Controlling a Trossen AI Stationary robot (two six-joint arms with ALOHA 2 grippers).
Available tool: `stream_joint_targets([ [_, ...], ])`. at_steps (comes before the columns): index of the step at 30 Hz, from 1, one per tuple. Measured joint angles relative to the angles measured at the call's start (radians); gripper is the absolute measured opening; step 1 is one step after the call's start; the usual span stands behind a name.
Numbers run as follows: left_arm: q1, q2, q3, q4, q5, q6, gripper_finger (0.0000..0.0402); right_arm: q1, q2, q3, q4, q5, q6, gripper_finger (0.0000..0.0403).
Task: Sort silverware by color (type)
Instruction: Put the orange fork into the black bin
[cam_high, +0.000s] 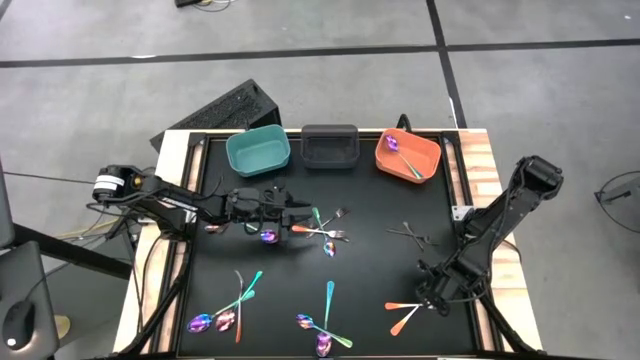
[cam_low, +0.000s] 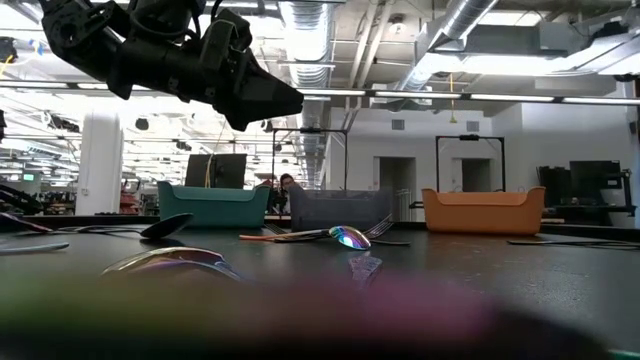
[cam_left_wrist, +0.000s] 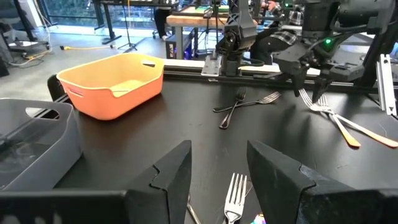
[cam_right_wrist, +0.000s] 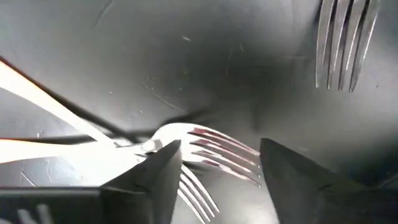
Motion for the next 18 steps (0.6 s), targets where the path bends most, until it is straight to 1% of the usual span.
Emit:
stream_joint_targets([
  [2,0.000,0.000,0.000,0.000,0.000,0.000,0.0144,-0.001,0.000,-0.005,-0.004,-0.007,-0.008,0.0193],
  [9,0.000,0.000,0.000,0.000,0.000,0.000,0.0144,-0.023,-0.003,-0.002,0.005,-0.011,-0.072,0.0052],
  [11,0.000,0.000,0.000,0.003,0.000,0.000,0.0144,-0.030,-0.004,0.001,0.027,-0.009,-0.094,0.0022],
  [13,0.000,0.000,0.000,0.004,0.000,0.000,0.0144,-0.037,-0.005,0.000,0.040,-0.009,-0.123,0.0014],
  [15,0.000,0.000,0.000,0.005,0.000,-0.009,0.0144,-0.044,-0.014,-0.001,0.056,-0.004,-0.155,0.0020],
  [18,0.000,0.000,0.000,0.009,0.000,-0.025,0.0144,-0.052,-0.039,-0.002,0.052,0.049,-0.169,0.0025],
])
